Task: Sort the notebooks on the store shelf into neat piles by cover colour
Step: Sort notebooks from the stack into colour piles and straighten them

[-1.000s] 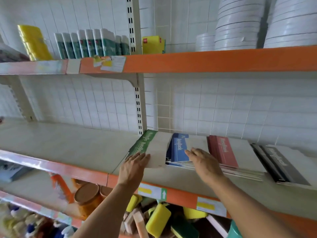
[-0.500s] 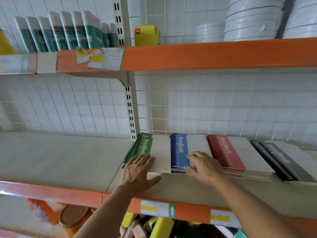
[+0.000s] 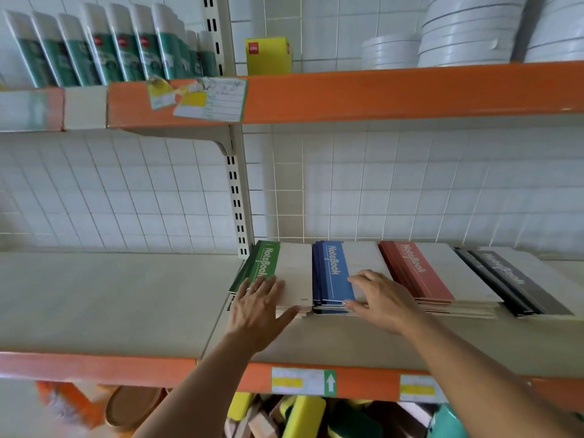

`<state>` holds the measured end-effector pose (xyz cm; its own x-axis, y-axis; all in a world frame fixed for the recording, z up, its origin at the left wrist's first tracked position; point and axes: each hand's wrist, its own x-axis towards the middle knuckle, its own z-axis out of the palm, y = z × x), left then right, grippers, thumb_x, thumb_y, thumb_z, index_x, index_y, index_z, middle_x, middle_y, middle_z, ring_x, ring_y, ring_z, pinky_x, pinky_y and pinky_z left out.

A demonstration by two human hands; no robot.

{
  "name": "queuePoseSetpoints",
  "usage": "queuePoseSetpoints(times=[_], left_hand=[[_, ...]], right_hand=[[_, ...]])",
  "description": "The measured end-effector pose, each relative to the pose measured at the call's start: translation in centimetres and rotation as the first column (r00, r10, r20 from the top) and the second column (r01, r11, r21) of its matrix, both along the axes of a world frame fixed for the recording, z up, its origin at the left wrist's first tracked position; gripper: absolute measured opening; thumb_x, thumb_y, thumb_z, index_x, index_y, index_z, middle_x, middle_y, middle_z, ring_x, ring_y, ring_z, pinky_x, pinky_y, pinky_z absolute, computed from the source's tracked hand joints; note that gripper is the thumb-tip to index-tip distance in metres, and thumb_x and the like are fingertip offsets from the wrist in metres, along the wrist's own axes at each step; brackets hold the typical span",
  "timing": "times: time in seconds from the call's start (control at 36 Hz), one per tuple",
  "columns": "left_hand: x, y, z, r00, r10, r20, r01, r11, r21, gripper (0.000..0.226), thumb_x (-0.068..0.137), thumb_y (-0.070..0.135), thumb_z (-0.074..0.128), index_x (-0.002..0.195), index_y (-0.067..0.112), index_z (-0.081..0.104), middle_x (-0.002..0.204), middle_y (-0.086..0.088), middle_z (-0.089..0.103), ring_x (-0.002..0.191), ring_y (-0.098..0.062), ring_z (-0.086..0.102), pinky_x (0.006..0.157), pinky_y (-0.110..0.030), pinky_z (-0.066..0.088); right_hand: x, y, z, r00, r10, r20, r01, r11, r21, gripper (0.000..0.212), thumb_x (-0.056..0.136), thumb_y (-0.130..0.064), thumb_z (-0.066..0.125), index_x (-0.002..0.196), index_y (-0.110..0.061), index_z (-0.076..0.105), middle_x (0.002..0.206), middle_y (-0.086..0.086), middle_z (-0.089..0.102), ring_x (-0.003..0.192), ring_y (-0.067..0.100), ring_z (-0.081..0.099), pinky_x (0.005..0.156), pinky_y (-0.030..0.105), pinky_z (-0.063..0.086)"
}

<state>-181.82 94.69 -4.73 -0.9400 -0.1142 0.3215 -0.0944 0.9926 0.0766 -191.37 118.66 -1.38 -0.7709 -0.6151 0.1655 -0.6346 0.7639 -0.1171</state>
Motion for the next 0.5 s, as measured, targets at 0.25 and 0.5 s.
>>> queuePoseSetpoints(times=[0.25,0.5], left_hand=[[0.5,4.3,1.1,0.996,-0.091,-0.023,0.091,0.996,-0.015,0.092,0.075,0.066,-0.008,0.144,0.024,0.036,0.15,0.006,0.037,0.142,-0.015,0.026,0.116,-0.031,0.01],[0.1,11.0,2.7,0.974,-0.222,0.036,0.222,0.975,0.008,0.054,0.099,0.053,0.023,0.144,0.026,0.038,0.153,0.006,0.032,0.142,-0.011,0.024,0.116,-0.03,0.013]], right_hand=[[2.2,2.8,-0.9,0.986,-0.108,-0.125,0.098,0.992,-0.08,0.062,0.095,-0.053,0.042,0.145,-0.018,0.036,0.142,0.001,0.044,0.128,0.019,0.045,0.104,0.031,0.038],[5.2,9.7,-0.8,0.959,-0.257,-0.122,0.252,0.966,-0.053,0.06,0.096,-0.053,0.039,0.148,-0.023,0.033,0.15,0.002,0.039,0.136,0.019,0.037,0.113,0.032,0.027]])
